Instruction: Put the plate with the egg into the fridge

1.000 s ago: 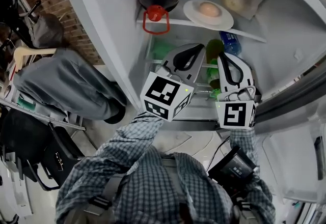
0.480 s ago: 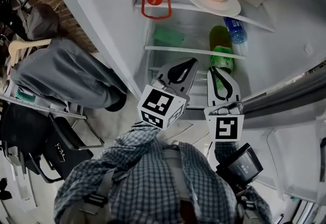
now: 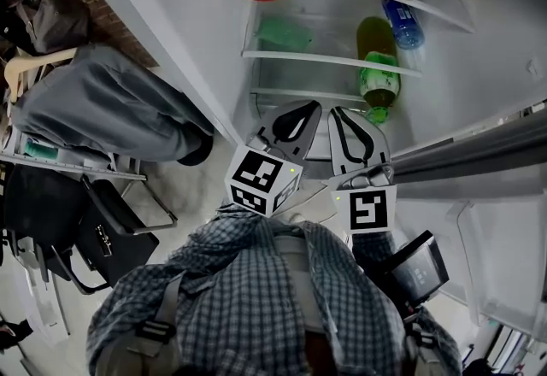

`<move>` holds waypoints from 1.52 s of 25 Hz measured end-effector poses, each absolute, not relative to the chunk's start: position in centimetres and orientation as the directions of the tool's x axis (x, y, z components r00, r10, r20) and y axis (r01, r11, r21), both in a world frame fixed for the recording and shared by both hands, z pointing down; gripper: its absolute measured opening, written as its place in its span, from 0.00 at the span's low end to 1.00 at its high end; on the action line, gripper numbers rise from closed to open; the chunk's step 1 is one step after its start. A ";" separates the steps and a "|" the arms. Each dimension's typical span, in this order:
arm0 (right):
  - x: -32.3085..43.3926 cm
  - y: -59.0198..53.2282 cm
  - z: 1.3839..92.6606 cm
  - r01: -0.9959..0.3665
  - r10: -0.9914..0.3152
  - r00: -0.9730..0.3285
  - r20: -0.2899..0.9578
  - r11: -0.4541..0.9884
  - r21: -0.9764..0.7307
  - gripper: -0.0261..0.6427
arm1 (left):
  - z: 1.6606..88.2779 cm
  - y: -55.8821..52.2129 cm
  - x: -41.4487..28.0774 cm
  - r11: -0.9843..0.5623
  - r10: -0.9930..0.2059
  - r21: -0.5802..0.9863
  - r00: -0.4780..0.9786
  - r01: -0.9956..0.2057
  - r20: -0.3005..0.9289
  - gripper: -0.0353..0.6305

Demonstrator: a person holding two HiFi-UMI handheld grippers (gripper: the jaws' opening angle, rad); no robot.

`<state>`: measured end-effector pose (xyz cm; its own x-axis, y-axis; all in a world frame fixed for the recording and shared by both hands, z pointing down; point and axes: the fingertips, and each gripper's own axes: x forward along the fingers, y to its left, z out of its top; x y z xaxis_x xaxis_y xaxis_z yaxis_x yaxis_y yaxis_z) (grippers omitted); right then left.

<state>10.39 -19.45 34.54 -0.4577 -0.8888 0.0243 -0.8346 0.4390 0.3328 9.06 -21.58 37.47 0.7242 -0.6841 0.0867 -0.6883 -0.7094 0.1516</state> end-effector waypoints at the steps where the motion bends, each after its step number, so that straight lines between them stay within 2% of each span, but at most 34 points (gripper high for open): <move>1: 10.3 -19.3 34.7 -0.841 -0.889 -0.456 0.025 0.440 0.315 0.07 | 37.8 -21.4 8.9 -0.709 -0.683 0.155 0.724 -0.688 0.094 0.06; 12: 10.6 -18.8 36.3 -0.864 -0.894 -0.445 0.046 0.442 0.242 0.07 | 39.1 -20.3 9.4 -0.727 -0.659 0.149 0.742 -0.671 0.125 0.06; 38: 10.5 -19.2 36.4 -0.855 -0.895 -0.443 0.061 0.442 0.273 0.05 | 39.5 -20.7 9.5 -0.725 -0.652 0.182 0.747 -0.665 0.130 0.06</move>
<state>10.55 -19.19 36.42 -0.4426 -0.8946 0.0613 -0.8547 0.4415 0.2731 9.52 -20.71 39.51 0.7467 -0.6523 0.1301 -0.6647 -0.7246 0.1820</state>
